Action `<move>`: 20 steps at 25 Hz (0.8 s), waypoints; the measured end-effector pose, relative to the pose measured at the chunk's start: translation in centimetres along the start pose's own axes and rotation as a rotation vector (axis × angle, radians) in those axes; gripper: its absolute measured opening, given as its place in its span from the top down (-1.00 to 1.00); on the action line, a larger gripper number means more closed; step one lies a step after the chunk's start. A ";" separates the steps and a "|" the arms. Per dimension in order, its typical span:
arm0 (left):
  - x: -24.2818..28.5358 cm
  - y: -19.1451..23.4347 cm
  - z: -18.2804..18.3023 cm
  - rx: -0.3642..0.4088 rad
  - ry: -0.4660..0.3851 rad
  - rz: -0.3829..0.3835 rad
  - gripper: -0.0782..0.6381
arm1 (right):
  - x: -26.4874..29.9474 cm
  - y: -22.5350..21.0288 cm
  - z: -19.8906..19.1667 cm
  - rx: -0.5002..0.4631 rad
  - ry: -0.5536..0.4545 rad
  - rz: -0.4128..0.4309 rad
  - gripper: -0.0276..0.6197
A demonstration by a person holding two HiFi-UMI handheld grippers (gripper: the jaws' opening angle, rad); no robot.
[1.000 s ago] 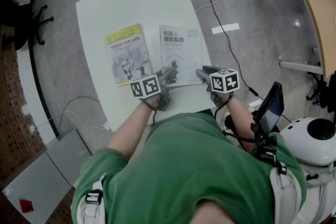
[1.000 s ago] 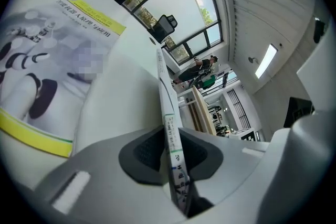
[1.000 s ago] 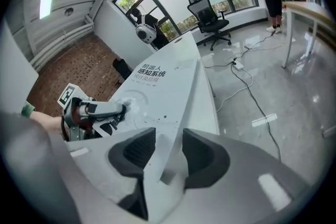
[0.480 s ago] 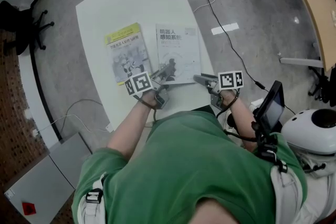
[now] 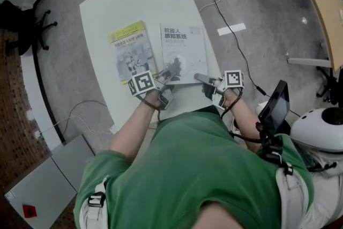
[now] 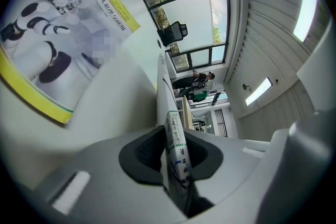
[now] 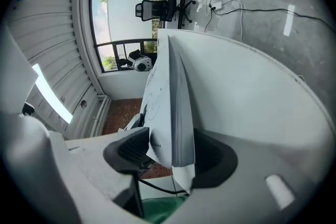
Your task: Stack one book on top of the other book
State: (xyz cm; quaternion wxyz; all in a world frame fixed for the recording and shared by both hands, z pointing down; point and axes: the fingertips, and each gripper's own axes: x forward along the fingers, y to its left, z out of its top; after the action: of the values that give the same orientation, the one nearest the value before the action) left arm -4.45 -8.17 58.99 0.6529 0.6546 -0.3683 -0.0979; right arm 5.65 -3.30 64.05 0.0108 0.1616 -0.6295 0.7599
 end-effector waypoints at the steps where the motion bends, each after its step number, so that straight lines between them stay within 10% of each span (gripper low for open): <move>1: 0.0 0.0 0.0 0.017 0.008 0.009 0.63 | -0.1 0.0 0.2 -0.012 -0.008 -0.012 0.19; 13: 0.4 2.6 -0.5 0.480 0.135 0.277 0.53 | 0.0 0.7 1.0 -0.467 -0.006 -0.244 0.59; 20: 0.0 2.3 -1.4 0.605 0.145 0.325 0.50 | -0.3 1.6 0.3 -0.665 0.007 -0.343 0.60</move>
State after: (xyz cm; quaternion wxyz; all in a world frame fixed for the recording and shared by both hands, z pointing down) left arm -4.35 -6.79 61.31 0.4609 0.7565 -0.4328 0.1676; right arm 5.65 -3.81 62.51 0.1920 0.2497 -0.8057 0.5016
